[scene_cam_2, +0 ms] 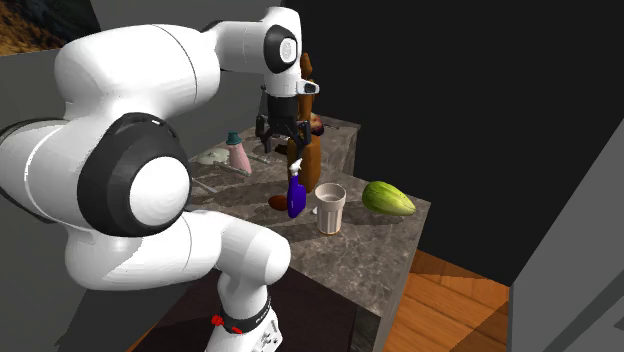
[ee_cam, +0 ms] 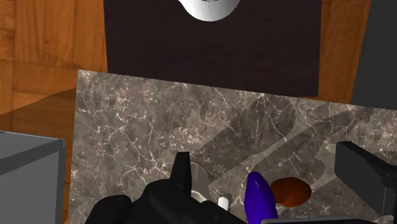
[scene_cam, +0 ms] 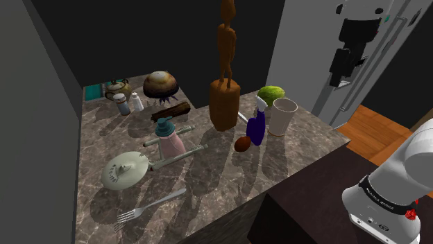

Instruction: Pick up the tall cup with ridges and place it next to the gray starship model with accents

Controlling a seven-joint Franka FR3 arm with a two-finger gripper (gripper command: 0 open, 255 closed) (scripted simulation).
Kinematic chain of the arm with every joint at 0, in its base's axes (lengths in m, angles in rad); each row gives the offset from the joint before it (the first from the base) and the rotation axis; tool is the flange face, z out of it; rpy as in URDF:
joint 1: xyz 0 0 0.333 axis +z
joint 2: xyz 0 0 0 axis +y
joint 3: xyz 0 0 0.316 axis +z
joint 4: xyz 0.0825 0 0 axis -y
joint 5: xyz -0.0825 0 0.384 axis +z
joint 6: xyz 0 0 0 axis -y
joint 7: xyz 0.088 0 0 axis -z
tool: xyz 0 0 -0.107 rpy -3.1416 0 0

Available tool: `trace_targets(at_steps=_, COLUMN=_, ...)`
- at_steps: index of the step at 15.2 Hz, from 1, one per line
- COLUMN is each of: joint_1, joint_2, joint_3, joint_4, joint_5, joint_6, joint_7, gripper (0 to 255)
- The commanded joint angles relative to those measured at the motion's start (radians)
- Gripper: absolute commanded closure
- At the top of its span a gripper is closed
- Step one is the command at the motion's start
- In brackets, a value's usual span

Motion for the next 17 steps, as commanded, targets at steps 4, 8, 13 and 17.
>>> trace_targets(at_steps=4, joint_1=-0.005, joint_2=0.055, joint_3=0.004, joint_4=-0.051, joint_5=-0.009, joint_6=0.117, joint_7=-0.001, gripper=0)
trace_targets(at_steps=8, joint_1=-0.014, joint_2=0.150, joint_3=0.009, joint_4=-0.098, joint_5=-0.024, joint_6=0.274, joint_7=0.002, gripper=0)
trace_targets(at_steps=13, joint_1=-0.029, joint_2=0.301, joint_3=0.016, joint_4=-0.122, joint_5=-0.047, joint_6=0.468, joint_7=0.010, gripper=0)
trace_targets(at_steps=17, joint_1=-0.043, joint_2=0.442, joint_3=0.020, joint_4=-0.113, joint_5=-0.073, joint_6=0.615, joint_7=0.024, gripper=0)
